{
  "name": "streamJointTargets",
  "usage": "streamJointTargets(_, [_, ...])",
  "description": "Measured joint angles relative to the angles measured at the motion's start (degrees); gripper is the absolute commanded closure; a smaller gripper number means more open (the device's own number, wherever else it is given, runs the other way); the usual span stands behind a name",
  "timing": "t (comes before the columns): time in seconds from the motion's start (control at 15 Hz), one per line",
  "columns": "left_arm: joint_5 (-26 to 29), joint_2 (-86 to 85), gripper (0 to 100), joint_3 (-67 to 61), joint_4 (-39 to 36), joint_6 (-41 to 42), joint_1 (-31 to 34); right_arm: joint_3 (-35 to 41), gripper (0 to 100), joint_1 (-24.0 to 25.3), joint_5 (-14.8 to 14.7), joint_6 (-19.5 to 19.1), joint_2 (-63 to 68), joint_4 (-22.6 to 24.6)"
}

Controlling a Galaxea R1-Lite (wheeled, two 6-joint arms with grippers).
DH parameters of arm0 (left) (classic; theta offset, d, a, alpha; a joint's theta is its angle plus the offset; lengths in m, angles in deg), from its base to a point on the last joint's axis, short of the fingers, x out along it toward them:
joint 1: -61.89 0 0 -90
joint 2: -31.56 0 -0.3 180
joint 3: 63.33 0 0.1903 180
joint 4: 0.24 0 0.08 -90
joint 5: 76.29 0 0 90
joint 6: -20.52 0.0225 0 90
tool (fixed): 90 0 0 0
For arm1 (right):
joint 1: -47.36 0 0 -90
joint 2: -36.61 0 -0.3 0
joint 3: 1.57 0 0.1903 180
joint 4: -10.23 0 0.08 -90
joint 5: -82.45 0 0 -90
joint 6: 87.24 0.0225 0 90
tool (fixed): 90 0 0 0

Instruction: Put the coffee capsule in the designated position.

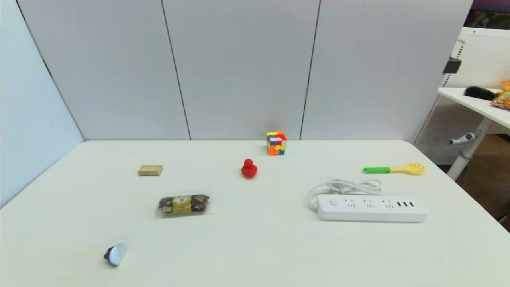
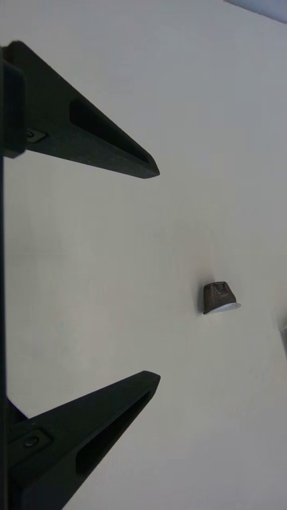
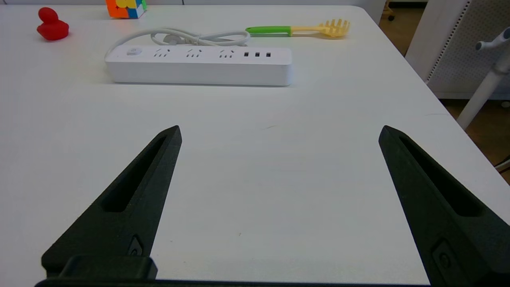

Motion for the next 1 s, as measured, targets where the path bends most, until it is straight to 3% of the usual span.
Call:
streamJointTargets(0.2, [0.79,12.24,0,9.98,6.81,5.40,-1.37,0.00,0,0.00,0.00,0.00,0.00,0.01])
streamJointTargets(0.4, [4.90,23.65,0,16.30,12.40,7.64,-2.83,0.00,0,0.00,0.00,0.00,0.00,-0.02])
streamJointTargets(0.6, [9.09,32.83,0,19.82,13.03,7.83,-3.40,0.00,0,0.00,0.00,0.00,0.00,0.01])
streamJointTargets(1.0, [9.14,46.14,0,23.49,12.85,2.49,-3.49,0.00,0,0.00,0.00,0.00,0.00,0.01])
